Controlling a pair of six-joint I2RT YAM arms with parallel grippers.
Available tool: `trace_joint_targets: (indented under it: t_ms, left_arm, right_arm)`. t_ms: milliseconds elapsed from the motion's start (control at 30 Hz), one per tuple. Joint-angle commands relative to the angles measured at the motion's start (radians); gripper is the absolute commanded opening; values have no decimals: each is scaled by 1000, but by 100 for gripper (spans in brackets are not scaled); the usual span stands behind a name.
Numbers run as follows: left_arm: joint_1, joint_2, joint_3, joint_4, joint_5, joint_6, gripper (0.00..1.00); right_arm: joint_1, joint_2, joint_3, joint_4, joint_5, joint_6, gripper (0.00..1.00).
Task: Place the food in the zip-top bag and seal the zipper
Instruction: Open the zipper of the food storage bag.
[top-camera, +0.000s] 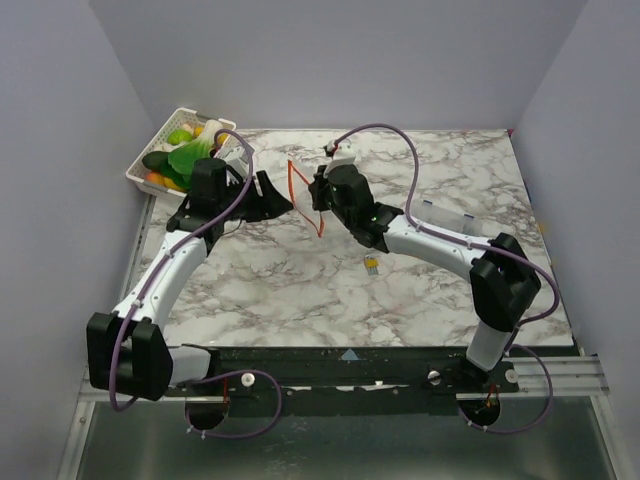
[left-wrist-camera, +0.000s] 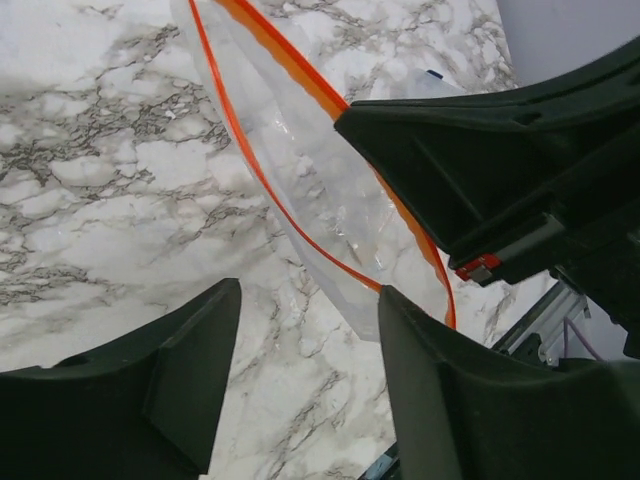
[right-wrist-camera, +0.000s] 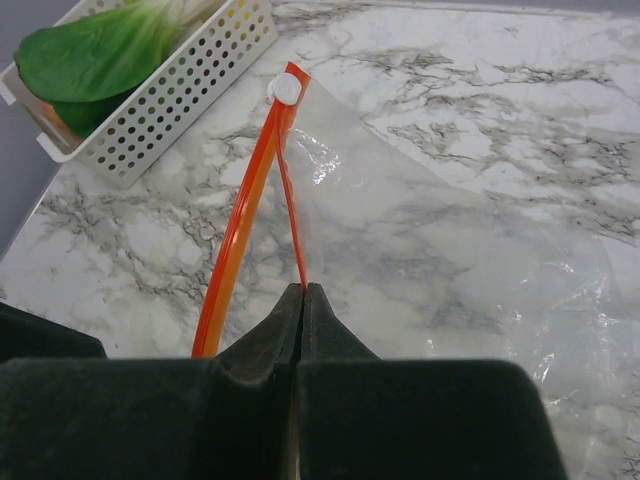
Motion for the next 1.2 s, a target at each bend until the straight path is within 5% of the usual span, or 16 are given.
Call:
trace_joint_targets:
  t_ms: [0,500,667,900,1167]
  left_arm:
    - [14,37,41,-47,10,-8,54]
    - [23,49,48,-68,-22,13,49]
    - [41,-17,15,-34,-45,8,71]
    - [48,-84,-16,-7,-82,13,79]
    - [48,-37,20,-68,-131,24,62]
  right_arm:
    - [18,-45,10,52,-34,-18,1]
    - [119,-57,32,24,66,-121,1]
    - [134,-46,43,0,113,-132,1]
    - [157,-25,70,-9,154,-156,1]
    - [199,-5,100,0,200,-167,0]
